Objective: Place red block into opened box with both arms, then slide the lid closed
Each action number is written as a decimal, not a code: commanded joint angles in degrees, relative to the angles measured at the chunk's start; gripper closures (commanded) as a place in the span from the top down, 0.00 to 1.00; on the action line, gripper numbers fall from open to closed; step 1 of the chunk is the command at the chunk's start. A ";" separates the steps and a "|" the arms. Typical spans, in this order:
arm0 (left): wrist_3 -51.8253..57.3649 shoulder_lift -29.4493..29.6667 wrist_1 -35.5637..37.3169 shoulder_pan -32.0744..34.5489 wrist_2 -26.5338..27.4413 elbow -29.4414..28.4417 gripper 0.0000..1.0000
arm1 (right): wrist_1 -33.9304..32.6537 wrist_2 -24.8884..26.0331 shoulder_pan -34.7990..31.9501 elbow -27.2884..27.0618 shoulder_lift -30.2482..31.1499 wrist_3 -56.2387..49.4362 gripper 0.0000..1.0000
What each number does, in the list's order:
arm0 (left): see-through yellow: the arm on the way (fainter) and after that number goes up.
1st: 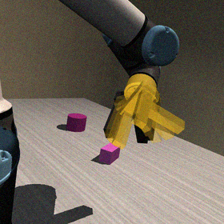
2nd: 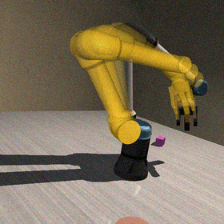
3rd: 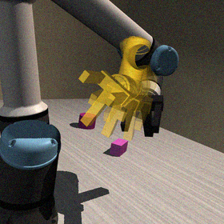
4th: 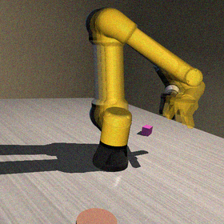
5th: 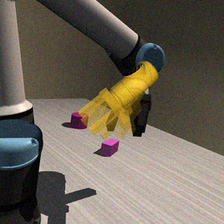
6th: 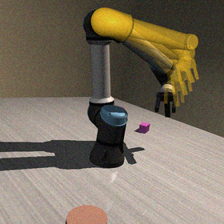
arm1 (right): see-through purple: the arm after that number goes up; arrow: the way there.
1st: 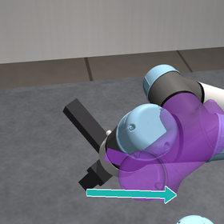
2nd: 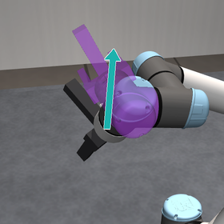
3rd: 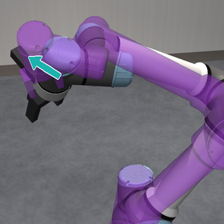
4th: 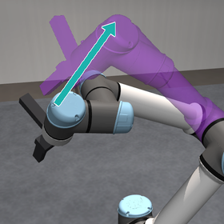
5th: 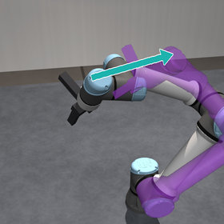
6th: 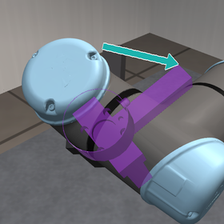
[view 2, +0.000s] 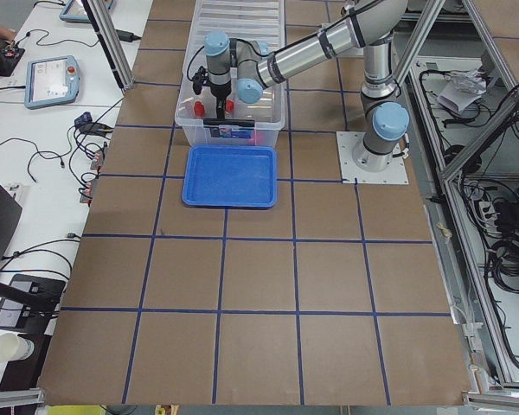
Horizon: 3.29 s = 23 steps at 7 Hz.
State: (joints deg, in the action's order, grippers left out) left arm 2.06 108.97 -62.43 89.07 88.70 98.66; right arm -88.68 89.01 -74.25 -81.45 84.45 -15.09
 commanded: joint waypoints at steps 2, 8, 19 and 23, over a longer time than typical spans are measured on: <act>-0.39 -2.62 -23.19 0.05 0.15 -17.31 1.00 | -0.44 0.99 12.43 -2.73 -0.51 -16.60 1.00; 0.31 -11.95 -29.61 -0.13 4.53 -20.61 1.00 | -14.60 3.28 12.99 -21.82 -0.25 -14.98 1.00; 3.65 -17.30 -30.65 -0.65 -1.87 -13.32 1.00 | -17.50 0.82 -2.47 -21.91 -1.04 2.25 1.00; 3.22 -17.22 -31.70 -1.36 -1.43 -13.85 1.00 | -17.58 0.91 -7.83 -21.73 -1.04 4.01 1.00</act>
State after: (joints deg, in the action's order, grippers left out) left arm 5.34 91.71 -93.82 87.69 87.07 85.07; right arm -106.22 89.90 -80.71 -103.23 83.41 -11.33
